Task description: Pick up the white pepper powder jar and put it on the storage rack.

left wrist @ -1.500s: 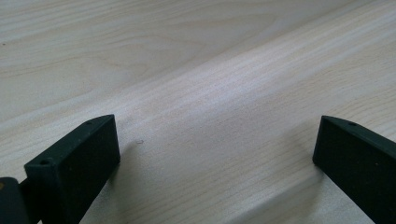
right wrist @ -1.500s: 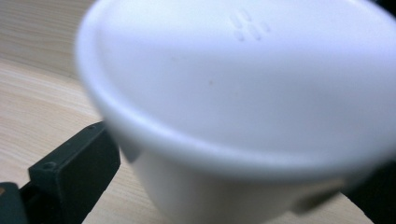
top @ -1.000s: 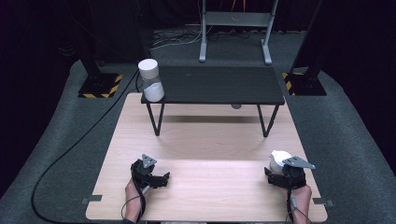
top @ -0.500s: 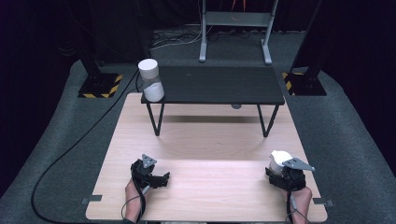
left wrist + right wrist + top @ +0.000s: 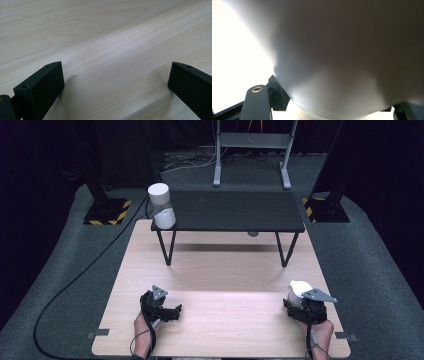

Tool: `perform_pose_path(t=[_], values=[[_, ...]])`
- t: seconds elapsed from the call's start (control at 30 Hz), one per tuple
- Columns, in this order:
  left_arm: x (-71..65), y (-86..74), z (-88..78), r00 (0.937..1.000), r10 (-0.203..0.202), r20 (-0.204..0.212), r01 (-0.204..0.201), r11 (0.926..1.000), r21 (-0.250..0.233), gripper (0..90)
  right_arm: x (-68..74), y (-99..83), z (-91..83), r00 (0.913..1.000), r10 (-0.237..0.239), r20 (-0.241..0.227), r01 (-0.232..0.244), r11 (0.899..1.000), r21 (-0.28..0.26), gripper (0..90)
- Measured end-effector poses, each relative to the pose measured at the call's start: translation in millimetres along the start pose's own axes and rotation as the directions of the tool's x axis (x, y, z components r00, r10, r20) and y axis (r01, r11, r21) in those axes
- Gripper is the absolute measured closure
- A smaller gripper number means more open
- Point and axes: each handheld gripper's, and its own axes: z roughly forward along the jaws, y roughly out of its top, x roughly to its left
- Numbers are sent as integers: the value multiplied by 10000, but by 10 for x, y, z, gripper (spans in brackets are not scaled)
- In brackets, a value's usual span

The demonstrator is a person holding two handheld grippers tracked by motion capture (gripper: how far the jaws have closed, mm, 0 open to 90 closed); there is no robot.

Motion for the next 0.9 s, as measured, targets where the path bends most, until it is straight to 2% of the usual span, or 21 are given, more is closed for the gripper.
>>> perform_pose_path(t=[0.43,0.9], values=[[-4,0,-1,10000,21,-15,-21,10000,1,6,-12,163,-102,9999,-146,14,146,9997,-180,299],[-4,0,-1,10000,19,-16,-19,10000,-2,7,-58,436,-209,9993,-337,146,343,9985,-416,300]])
